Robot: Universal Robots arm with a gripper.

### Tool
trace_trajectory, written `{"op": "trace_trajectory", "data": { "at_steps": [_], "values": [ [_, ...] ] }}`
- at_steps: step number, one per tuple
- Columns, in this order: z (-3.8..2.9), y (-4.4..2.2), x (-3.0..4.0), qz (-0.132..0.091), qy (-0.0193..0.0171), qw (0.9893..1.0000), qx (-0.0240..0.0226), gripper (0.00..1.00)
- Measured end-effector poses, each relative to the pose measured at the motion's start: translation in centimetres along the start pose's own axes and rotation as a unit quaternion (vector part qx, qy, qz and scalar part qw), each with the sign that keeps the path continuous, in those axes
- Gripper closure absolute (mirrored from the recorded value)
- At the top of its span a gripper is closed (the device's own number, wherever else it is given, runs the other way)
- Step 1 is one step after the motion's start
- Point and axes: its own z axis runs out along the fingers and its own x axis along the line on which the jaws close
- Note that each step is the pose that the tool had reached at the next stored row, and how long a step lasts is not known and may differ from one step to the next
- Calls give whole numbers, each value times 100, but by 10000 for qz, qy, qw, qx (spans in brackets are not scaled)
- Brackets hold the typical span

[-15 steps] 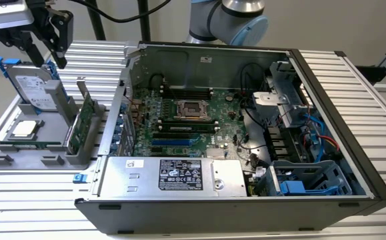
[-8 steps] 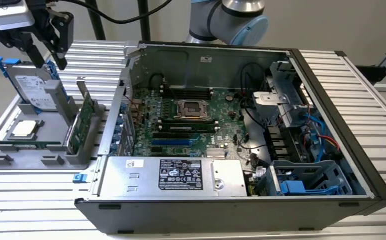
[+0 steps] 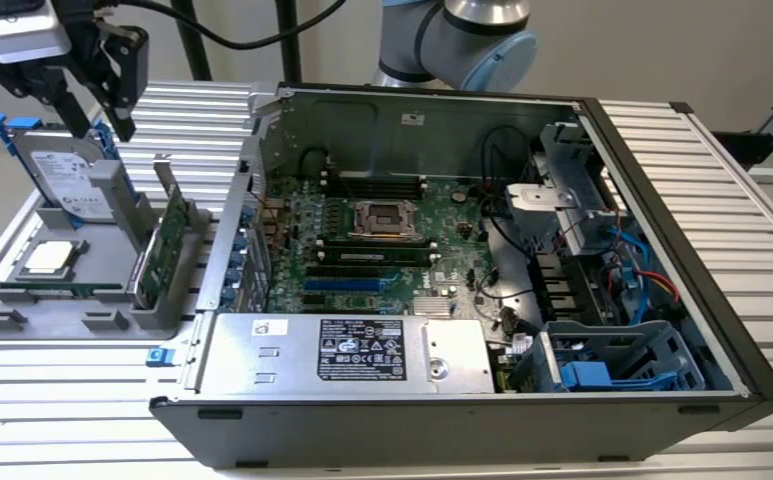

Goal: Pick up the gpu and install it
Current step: 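Pick up the gpu and move the gpu toward the slot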

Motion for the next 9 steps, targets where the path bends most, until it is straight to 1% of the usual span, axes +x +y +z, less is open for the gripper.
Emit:
{"op": "trace_trajectory", "data": {
  "at_steps": [9],
  "values": [
    [31, -2, 0, 0, 5, 10000, 0, 0]
  ]
}}
